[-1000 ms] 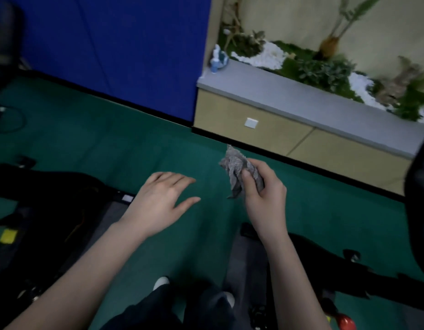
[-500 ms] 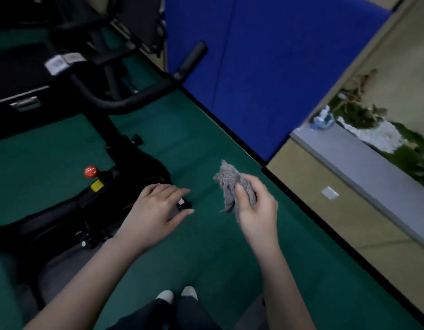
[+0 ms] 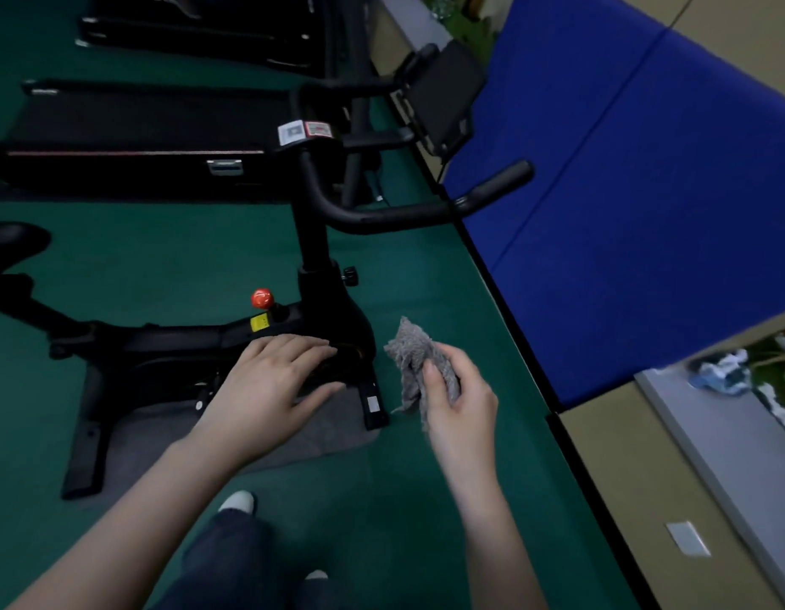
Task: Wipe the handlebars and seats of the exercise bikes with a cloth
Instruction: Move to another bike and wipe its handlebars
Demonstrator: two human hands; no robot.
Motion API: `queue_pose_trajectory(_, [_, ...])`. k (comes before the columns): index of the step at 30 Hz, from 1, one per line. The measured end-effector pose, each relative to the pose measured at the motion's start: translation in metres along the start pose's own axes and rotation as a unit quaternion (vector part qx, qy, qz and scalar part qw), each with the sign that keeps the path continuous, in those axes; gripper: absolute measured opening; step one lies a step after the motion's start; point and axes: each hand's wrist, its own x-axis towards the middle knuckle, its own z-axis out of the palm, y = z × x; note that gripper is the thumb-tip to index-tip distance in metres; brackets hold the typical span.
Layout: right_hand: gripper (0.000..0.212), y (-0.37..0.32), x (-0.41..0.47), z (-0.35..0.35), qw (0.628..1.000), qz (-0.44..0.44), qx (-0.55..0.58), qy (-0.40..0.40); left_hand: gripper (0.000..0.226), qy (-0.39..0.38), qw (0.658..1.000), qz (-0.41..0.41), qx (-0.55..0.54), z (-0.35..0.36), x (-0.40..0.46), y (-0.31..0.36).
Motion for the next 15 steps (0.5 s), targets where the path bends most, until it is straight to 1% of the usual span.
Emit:
queue_pose_trajectory(4, [0.023, -0.008, 0.011, 0.015, 1.0, -0.004, 0.0, -0.01, 0.065, 0.014, 1.0, -0.006, -0.006, -0.004, 0.011, -0.017])
queue_pose_trajectory(8, [0.023, -0.021, 0.024, 0.037, 1.0, -0.001, -0.001, -0.006, 0.064, 0.016, 1.0, 0.005, -0.017, -0.013, 0.026, -0.042])
queue_pose_trajectory(11, [0.023, -0.032, 0.038, 0.066, 1.0, 0.009, 0.009, 0.019, 0.06, 0.01, 0.999, 0.026, -0.024, -0.021, 0.042, -0.072])
queue_pose_trajectory(15, [0.023, -0.055, 0.055, 0.126, 0.998, 0.034, 0.016, 0.055, 0.059, -0.009, 0.998, 0.05, -0.024, -0.038, 0.064, -0.131])
